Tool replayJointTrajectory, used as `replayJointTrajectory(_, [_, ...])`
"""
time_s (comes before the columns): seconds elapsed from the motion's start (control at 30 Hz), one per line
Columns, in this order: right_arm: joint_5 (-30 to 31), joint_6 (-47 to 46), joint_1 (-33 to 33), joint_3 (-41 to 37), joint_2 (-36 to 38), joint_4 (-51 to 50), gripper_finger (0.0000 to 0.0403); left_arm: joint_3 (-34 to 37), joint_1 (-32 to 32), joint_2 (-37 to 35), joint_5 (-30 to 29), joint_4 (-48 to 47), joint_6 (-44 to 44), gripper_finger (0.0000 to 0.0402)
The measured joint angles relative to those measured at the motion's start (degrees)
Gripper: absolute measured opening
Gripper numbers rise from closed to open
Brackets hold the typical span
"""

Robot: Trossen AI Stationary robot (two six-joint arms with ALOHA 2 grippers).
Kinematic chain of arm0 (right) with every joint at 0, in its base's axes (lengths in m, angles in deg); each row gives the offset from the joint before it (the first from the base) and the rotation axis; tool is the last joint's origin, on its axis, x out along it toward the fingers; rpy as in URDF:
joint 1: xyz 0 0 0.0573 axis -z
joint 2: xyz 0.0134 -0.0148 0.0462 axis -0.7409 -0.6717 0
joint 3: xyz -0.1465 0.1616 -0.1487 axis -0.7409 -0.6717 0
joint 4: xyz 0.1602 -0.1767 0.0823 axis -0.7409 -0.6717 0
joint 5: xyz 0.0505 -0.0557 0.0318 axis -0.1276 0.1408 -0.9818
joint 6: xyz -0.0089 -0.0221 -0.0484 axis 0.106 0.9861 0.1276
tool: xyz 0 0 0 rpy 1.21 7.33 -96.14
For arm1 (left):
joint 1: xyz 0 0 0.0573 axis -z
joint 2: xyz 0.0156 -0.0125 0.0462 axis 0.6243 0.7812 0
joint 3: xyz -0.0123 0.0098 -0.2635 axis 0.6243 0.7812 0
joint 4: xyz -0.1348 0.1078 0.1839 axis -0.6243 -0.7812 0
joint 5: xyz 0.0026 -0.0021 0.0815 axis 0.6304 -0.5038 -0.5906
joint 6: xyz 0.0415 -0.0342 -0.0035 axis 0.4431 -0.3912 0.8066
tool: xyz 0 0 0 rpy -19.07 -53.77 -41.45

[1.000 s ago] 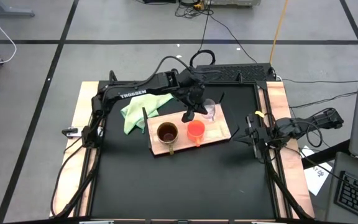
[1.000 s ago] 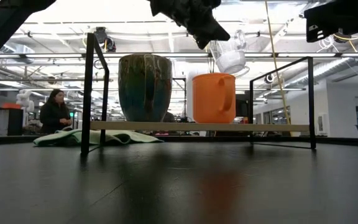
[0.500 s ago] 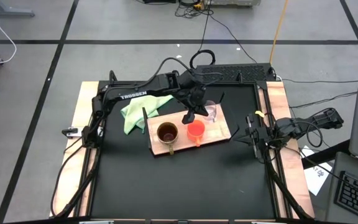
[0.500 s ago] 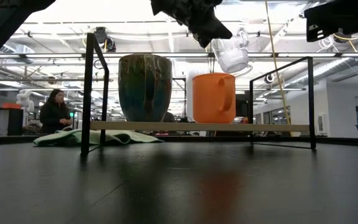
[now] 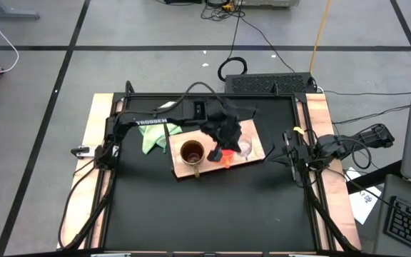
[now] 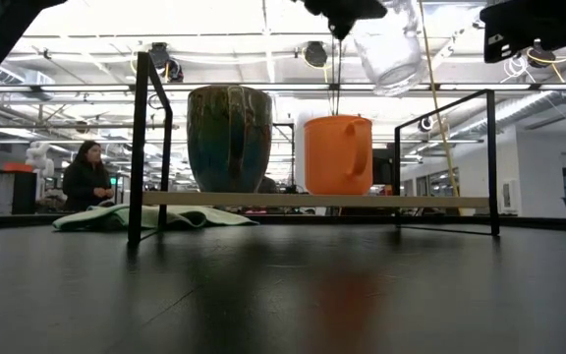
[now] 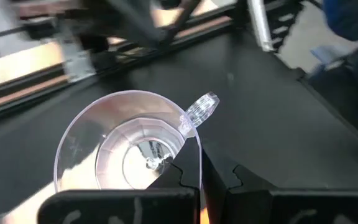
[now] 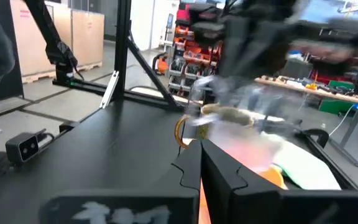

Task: Stack small to large cups/mugs on shelf
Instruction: Put the transparent mug on the shelf

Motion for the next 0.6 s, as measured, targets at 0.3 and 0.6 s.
replayJointTrajectory(0.3, [0.0,0.3,0.0,0.0,0.0,1.2,0.0000,0.4,6.9,1.5,-2.9,1.0,-3.7,0.0000])
replayJointTrajectory(0.6, [0.0,-0.1,0.0,0.0,0.0,0.8,0.0000,0.4,11.5,9.3,-5.5,5.3,-7.5,0.0000])
